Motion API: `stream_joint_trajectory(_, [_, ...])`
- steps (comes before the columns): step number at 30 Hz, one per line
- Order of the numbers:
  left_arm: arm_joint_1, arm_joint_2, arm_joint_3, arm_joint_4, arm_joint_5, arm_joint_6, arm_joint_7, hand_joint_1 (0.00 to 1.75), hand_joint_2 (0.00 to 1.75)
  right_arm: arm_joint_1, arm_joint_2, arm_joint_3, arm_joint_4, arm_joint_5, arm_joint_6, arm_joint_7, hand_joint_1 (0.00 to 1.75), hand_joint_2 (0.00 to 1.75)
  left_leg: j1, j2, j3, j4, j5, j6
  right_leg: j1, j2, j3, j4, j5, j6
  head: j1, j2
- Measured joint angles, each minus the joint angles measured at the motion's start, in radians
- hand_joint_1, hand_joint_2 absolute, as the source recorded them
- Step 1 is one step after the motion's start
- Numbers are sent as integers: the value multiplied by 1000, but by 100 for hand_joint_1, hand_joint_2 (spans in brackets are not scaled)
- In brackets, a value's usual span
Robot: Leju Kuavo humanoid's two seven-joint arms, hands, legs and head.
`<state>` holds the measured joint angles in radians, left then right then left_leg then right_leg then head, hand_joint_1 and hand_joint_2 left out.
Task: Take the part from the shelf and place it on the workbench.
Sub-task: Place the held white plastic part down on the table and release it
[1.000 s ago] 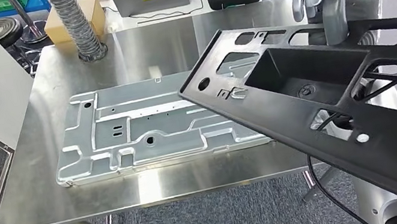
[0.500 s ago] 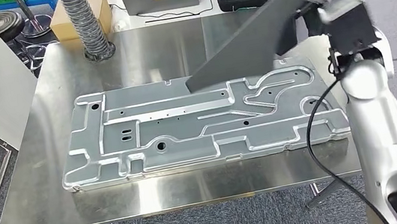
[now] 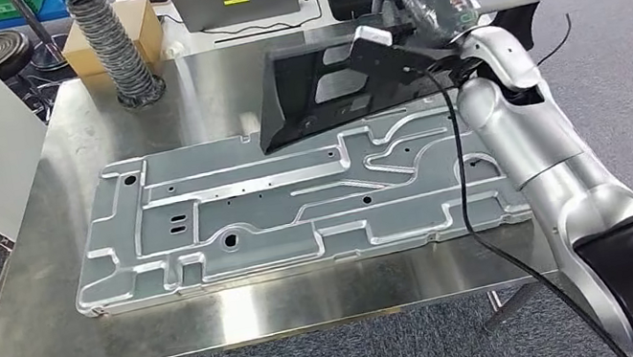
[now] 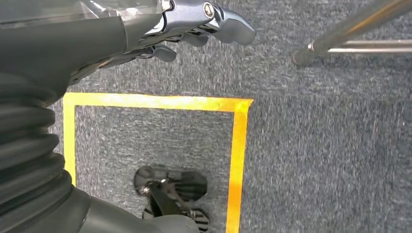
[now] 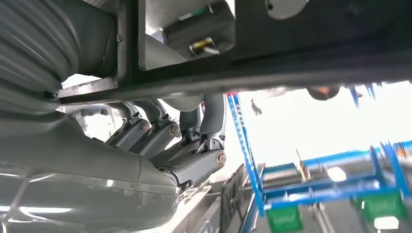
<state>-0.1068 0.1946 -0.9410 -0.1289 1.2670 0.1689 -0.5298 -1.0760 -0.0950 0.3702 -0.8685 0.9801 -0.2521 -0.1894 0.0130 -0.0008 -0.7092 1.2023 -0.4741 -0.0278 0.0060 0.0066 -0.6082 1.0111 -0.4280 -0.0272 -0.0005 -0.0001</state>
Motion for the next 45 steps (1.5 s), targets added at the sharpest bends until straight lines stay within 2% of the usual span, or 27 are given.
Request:
stream_joint_trajectory(1, [-2,0,-3,0,2,-1,-1,0,175,-8,12,11,29,20,-5,4,0,0,-1,0,35,-72,30,5,3,1,0,2,-3,1,0,0])
stream_joint_trajectory(3, [-7,0,-8,0,7,-2,-2,0,175,-24,32,32,84,55,-12,13,0,0,-5,-1,78,-165,57,13,6,3,-3,7,-6,6,0,0])
stream_joint_trajectory(7, [-15,-2,-11,0,10,1,-3,0,175,-34,63,60,172,91,-16,24,0,0,-1,-1,88,-189,59,28,7,2,-7,15,-16,25,2,0])
stream_joint_trajectory(9, [-19,-3,-14,0,10,4,-3,0,175,-45,74,66,204,95,-15,25,0,0,4,0,92,-197,63,35,4,0,-39,87,-59,36,5,0])
stream_joint_trajectory(11, [-25,-3,-20,0,10,12,-2,0,87,-55,90,70,244,95,-11,24,0,0,4,0,93,-197,62,37,-4,0,-104,222,-116,45,7,0])
stream_joint_trajectory(12, [-27,-4,-23,0,10,16,-1,0,44,-57,98,72,265,95,-8,24,0,0,4,0,93,-197,62,38,-8,-1,-132,274,-130,49,7,0])
stream_joint_trajectory(13, [-30,-5,-27,0,10,20,-1,0,0,-57,108,74,284,94,-5,23,0,0,4,0,94,-196,61,37,-12,-1,-144,290,-124,51,7,0])
stream_joint_trajectory(14, [-31,-7,-29,0,10,22,0,0,0,-57,117,76,301,91,-2,23,0,0,5,0,94,-194,60,36,-15,-1,-136,266,-100,52,7,0])
stream_joint_trajectory(16, [-32,-10,-32,0,12,25,1,0,0,-60,135,78,324,81,4,23,0,0,5,-1,95,-190,55,30,-18,-3,-74,132,-32,50,7,0])
stream_joint_trajectory(17, [-33,-10,-33,0,14,27,3,0,0,-63,144,79,333,73,7,23,0,0,4,-1,95,-187,53,25,-17,-4,-46,70,-9,46,7,0])
stream_joint_trajectory(19, [-33,-11,-33,0,18,29,6,0,0,-69,161,79,350,53,16,23,0,0,2,0,93,-185,50,15,-12,-4,-23,14,3,38,6,0])
stream_joint_trajectory(22, [-33,-13,-35,0,21,31,13,0,0,-73,176,70,365,14,47,18,0,0,4,0,92,-183,44,-2,-12,-3,-19,5,8,20,6,0])
stream_joint_trajectory(24, [-34,-14,-37,0,21,33,18,0,0,-80,188,58,370,-15,75,8,0,0,6,0,67,-120,2,-11,-15,-4,-13,-4,12,8,3,0])
stream_joint_trajectory(26, [-36,-15,-41,0,21,36,22,0,0,-87,197,46,376,-38,107,-3,0,0,7,0,8,17,-64,-15,-12,-4,-10,-5,10,3,1,0])
stream_joint_trajectory(27, [-37,-16,-45,0,21,36,24,0,0,-88,200,41,380,-44,123,-7,0,0,7,0,-20,78,-84,-17,-10,-4,-9,-4,10,1,1,0])
stream_joint_trajectory(28, [-37,-16,-48,0,21,36,25,0,0,-89,201,36,385,-48,139,-9,0,0,7,0,-36,110,-88,-17,-8,-3,-8,-4,9,1,1,0])
stream_joint_trajectory(29, [-38,-17,-51,0,21,36,25,0,0,-91,201,33,389,-49,157,-9,0,0,7,0,-30,97,-70,-16,-7,-2,-6,-3,8,1,1,0])
stream_joint_trajectory(30, [-39,-17,-54,0,21,36,25,0,0,-94,203,31,393,-50,181,-8,0,0,7,0,-6,44,-38,-13,-7,-1,-4,-2,6,1,1,0])
stream_joint_trajectory(32, [-43,-17,-57,0,21,34,26,0,0,-109,205,28,403,-58,246,2,0,0,5,0,66,-104,25,-7,-5,2,-2,3,1,7,1,0])
stream_joint_trajectory(34, [-47,-17,-59,0,21,33,26,0,0,-125,206,24,417,-73,314,14,0,0,1,-1,101,-177,43,2,-2,3,-5,7,-1,15,2,0])
stream_joint_trajectory(37, [-50,-18,-61,0,21,32,25,0,0,-140,205,19,432,-80,364,27,0,0,2,-2,103,-184,44,17,-2,4,-7,8,-2,30,2,0])
stream_joint_trajectory(38, [-50,-18,-61,0,21,32,25,0,0,-146,205,18,435,-78,367,31,0,0,4,-1,104,-187,47,23,-3,3,-13,22,-13,36,3,0])
stream_joint_trajectory(40, [-51,-18,-63,0,22,32,24,0,0,-158,202,18,439,-79,362,33,0,0,6,1,104,-191,50,32,-5,2,-54,114,-66,47,3,0])
stream_joint_trajectory(42, [-51,-18,-65,0,22,32,24,0,0,-163,198,15,443,-84,357,32,0,0,6,2,104,-191,49,36,-8,1,-121,255,-125,54,4,0])
stream_joint_trajectory(43, [-50,-18,-66,0,23,32,24,0,0,-163,197,13,445,-88,355,30,0,0,6,2,104,-190,49,36,-9,0,-142,298,-135,56,4,0])
stream_joint_trajectory(44, [-50,-19,-67,0,23,32,24,0,0,-164,195,11,447,-93,353,27,0,0,6,1,104,-189,49,36,-10,0,-146,302,-124,55,4,0])
stream_joint_trajectory(45, [-50,-19,-68,0,24,32,24,0,0,-165,193,7,447,-101,349,24,0,0,6,1,104,-188,48,36,-11,0,-128,262,-96,53,4,0])
